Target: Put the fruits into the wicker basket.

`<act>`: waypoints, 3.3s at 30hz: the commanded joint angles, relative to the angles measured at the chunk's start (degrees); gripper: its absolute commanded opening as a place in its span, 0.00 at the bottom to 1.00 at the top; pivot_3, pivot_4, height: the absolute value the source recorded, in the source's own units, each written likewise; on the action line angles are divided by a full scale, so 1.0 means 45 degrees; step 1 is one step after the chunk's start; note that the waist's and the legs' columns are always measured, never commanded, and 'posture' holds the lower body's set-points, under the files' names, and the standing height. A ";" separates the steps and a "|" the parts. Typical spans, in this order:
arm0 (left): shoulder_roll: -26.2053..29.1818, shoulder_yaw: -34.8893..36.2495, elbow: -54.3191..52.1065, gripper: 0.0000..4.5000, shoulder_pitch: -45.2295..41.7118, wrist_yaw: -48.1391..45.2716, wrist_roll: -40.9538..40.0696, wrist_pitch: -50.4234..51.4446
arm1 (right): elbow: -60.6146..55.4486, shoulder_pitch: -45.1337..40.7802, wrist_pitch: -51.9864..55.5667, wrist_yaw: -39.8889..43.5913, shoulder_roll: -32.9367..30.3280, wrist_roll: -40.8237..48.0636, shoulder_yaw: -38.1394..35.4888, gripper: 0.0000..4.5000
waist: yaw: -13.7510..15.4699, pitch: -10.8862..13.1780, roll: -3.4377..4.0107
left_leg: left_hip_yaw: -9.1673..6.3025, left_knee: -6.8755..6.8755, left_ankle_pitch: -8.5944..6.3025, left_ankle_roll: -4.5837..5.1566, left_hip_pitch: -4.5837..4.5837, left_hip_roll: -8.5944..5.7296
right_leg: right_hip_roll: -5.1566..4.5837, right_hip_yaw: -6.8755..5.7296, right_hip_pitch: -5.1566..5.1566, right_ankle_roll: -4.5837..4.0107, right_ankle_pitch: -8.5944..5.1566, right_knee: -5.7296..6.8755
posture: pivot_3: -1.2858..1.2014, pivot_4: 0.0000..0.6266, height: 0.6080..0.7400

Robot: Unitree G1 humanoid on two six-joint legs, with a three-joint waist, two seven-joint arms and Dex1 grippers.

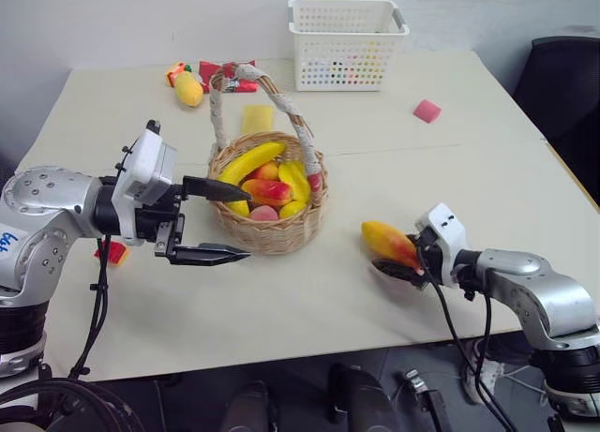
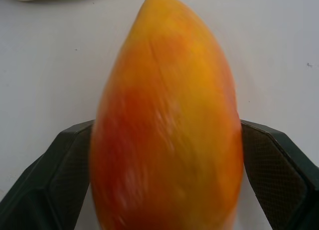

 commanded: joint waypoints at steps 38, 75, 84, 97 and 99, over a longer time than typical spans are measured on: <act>-0.0089 0.2198 -0.1136 1.00 0.1394 0.2731 -0.0999 0.0477 | 1.0295 -1.2756 -0.3343 0.5797 0.2970 -0.1073 0.1169 0.99 | -0.0581 0.0008 0.0013 | -0.0054 -0.0017 0.0010 0.0014 -0.0057 0.0036 | -0.0058 -0.0048 -0.0042 0.0001 -0.0001 -0.0002 | 0.52 0.24 1.00; -0.0424 0.1023 0.0438 1.00 -0.0353 0.2253 -0.0175 -0.0244 | 0.0901 -0.6595 0.0490 0.0968 0.4198 0.2132 0.1011 0.06 | -0.0584 0.0009 0.0016 | -0.0017 -0.0018 0.0013 -0.0020 -0.0039 0.0001 | -0.0020 -0.0030 -0.0050 -0.0008 -0.0006 0.0018 | 0.52 0.24 1.00; -0.1326 -0.0010 0.1276 1.00 -0.1529 0.1758 0.0123 -0.0626 | -0.1182 -0.5512 0.1097 0.0166 0.0576 0.3324 -0.3325 0.06 | -0.0191 0.0011 0.0016 | -0.0009 -0.0014 0.0014 -0.0015 -0.0058 -0.0005 | -0.0023 -0.0044 -0.0047 -0.0007 -0.0005 -0.0002 | 0.52 0.24 1.00; -0.2327 -0.0778 0.2131 1.00 -0.2201 0.1098 0.0583 -0.1006 | -0.1016 0.0167 0.0361 -0.0490 -0.1898 0.2624 -0.7965 0.06 | -0.0003 0.0011 0.0016 | 0.0018 -0.0020 0.0018 0.0001 -0.0011 -0.0008 | -0.0011 0.0003 -0.0018 0.0018 0.0009 -0.0006 | 0.52 0.24 1.00; -0.2364 -0.0800 0.2183 1.00 -0.2235 0.1027 0.0606 -0.0998 | -0.0928 0.0570 0.0116 -0.0697 -0.1635 0.2586 -0.8079 0.06 | 0.0009 0.0011 0.0016 | 0.0015 -0.0017 0.0019 0.0002 0.0001 -0.0006 | -0.0010 0.0014 -0.0010 0.0021 0.0011 -0.0005 | 0.52 0.24 1.00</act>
